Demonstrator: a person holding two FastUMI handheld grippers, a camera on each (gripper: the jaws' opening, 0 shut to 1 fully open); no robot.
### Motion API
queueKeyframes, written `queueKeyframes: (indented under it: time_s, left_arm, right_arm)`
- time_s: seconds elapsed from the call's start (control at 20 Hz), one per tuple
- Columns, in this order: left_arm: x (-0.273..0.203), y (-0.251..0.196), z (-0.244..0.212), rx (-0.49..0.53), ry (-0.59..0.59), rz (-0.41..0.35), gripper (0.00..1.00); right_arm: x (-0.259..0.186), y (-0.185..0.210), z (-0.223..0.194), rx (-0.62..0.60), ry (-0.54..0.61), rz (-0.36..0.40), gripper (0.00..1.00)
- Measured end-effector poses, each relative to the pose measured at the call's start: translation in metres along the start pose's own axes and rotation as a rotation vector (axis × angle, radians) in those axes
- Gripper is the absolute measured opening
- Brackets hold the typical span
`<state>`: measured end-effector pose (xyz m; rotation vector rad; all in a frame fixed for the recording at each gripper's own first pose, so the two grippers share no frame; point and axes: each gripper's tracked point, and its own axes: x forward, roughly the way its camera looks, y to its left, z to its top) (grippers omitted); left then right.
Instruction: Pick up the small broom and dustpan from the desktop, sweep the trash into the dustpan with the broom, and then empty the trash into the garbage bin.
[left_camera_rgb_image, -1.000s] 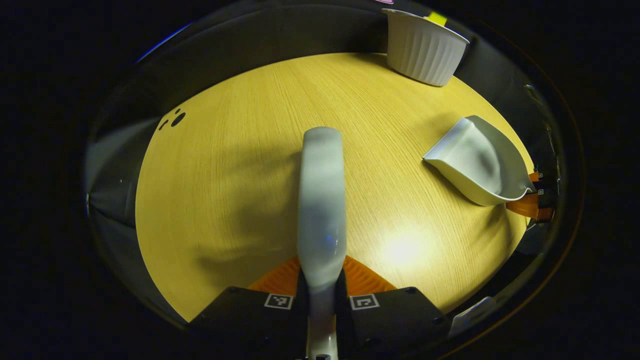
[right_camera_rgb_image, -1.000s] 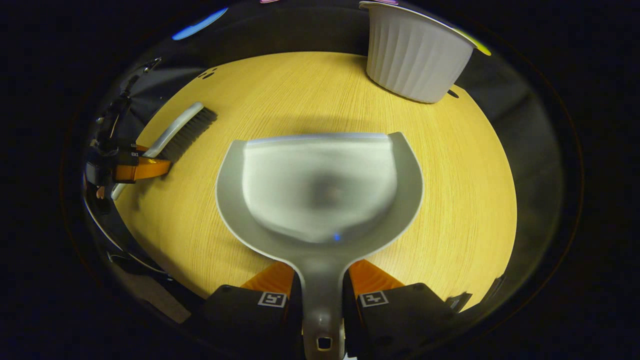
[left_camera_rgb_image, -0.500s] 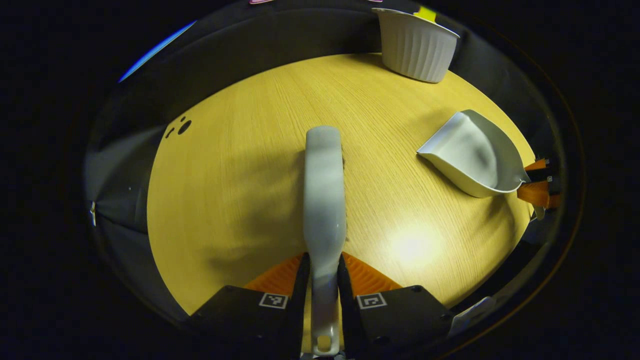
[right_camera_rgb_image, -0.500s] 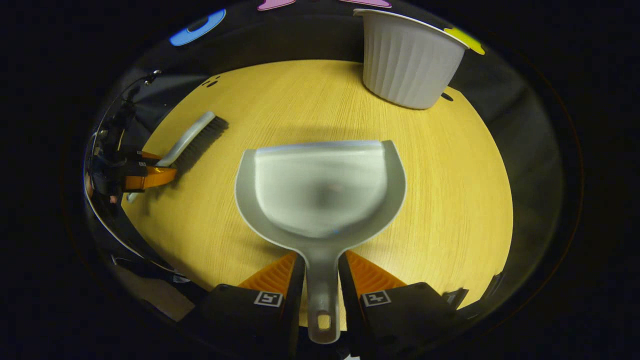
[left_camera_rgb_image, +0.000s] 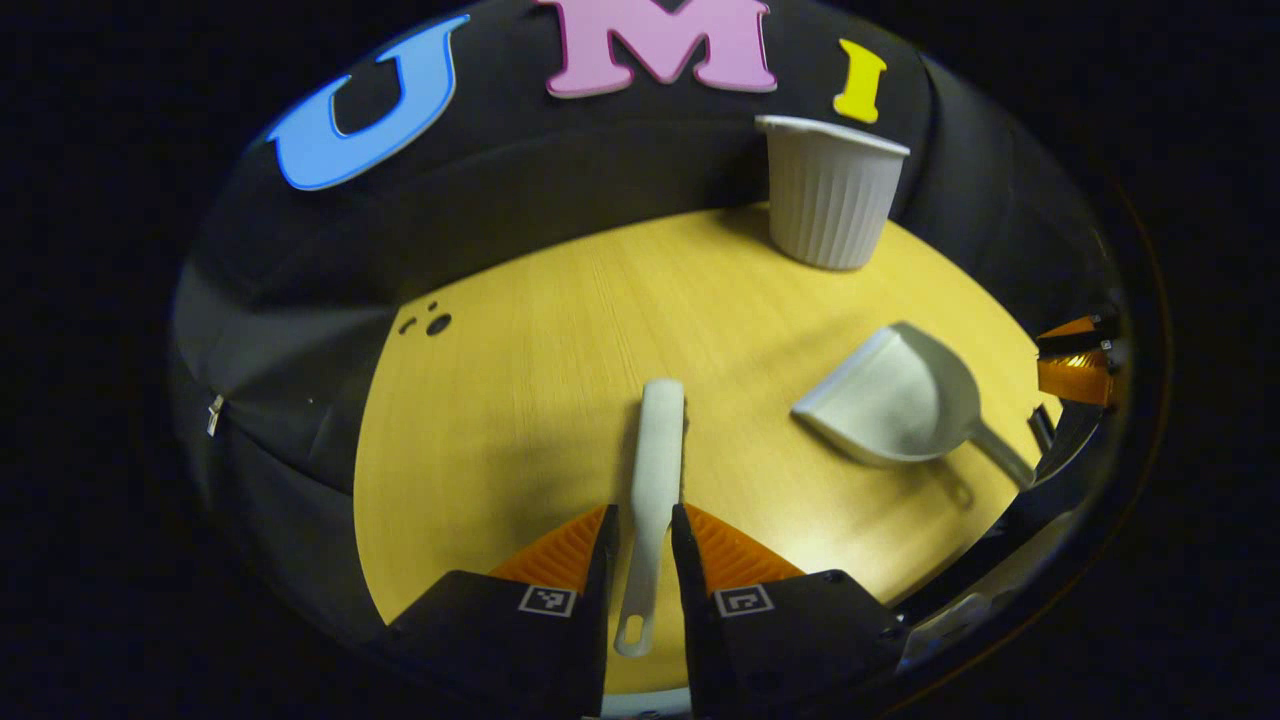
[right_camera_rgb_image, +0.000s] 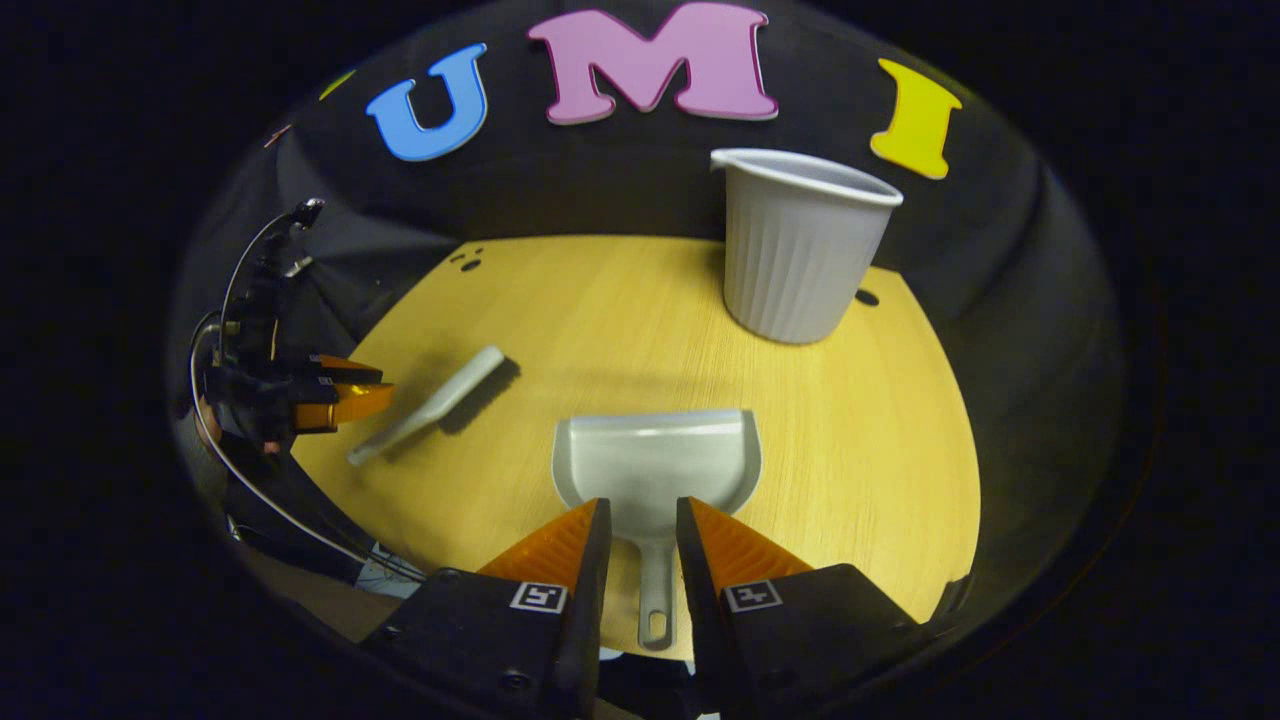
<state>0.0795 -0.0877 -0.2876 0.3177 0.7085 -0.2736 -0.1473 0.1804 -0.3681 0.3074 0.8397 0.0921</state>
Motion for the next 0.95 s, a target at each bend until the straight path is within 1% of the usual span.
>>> queueKeyframes:
  time_s: [0.05, 0.1, 0.15, 0.2, 0.25, 0.3, 0.35, 0.4, 0.45, 0.5, 0.55, 0.6, 0.65, 0.7, 0.85, 0.95]
  left_arm:
    - [-0.013, -0.008, 0.021, -0.023, -0.067, -0.009, 0.36]
    - [-0.026, -0.015, 0.041, -0.046, -0.127, -0.02, 0.32]
    - [-0.041, -0.019, 0.059, -0.07, -0.182, -0.028, 0.36]
    - [-0.055, -0.025, 0.076, -0.093, -0.234, -0.034, 0.39]
    - [-0.064, -0.032, 0.091, -0.114, -0.285, -0.037, 0.36]
    - [-0.075, -0.034, 0.105, -0.132, -0.336, -0.033, 0.32]
    - [-0.085, -0.035, 0.117, -0.147, -0.381, -0.026, 0.39]
    - [-0.096, -0.037, 0.129, -0.158, -0.42, -0.016, 0.35]
    - [-0.109, -0.035, 0.137, -0.161, -0.455, -0.009, 0.35]
    - [-0.119, -0.035, 0.143, -0.158, -0.485, 0.0, 0.39]
    - [-0.124, -0.038, 0.148, -0.149, -0.503, 0.003, 0.35]
    - [-0.129, -0.042, 0.151, -0.14, -0.512, 0.005, 0.35]
    - [-0.131, -0.047, 0.153, -0.133, -0.518, 0.012, 0.35]
    - [-0.135, -0.048, 0.154, -0.13, -0.522, 0.026, 0.35]
    - [-0.14, -0.056, 0.158, -0.137, -0.544, 0.041, 0.35]
    - [-0.14, -0.06, 0.158, -0.141, -0.538, 0.046, 0.35]
  right_arm:
    - [-0.007, 0.001, 0.019, -0.002, -0.059, 0.001, 0.42]
    - [-0.014, 0.002, 0.035, -0.005, -0.114, 0.005, 0.42]
    - [-0.023, 0.001, 0.052, -0.007, -0.166, 0.006, 0.38]
    - [-0.031, 0.002, 0.067, -0.011, -0.212, 0.013, 0.37]
    - [-0.039, 0.002, 0.082, -0.016, -0.255, 0.016, 0.42]
    - [-0.048, 0.0, 0.094, -0.019, -0.294, 0.02, 0.42]
    - [-0.054, 0.0, 0.102, -0.023, -0.324, 0.02, 0.42]
    - [-0.063, -0.002, 0.108, -0.031, -0.348, 0.019, 0.41]
    - [-0.069, -0.003, 0.111, -0.042, -0.367, 0.016, 0.37]
    - [-0.071, -0.005, 0.114, -0.045, -0.382, 0.013, 0.41]
    - [-0.075, -0.006, 0.117, -0.045, -0.396, 0.015, 0.42]
    - [-0.082, -0.007, 0.118, -0.043, -0.404, 0.016, 0.41]
    - [-0.087, -0.008, 0.119, -0.043, -0.42, 0.02, 0.37]
    - [-0.09, -0.009, 0.121, -0.048, -0.43, 0.018, 0.41]
    - [-0.096, -0.012, 0.129, -0.059, -0.454, 0.017, 0.42]
    - [-0.101, -0.014, 0.133, -0.056, -0.472, 0.023, 0.42]
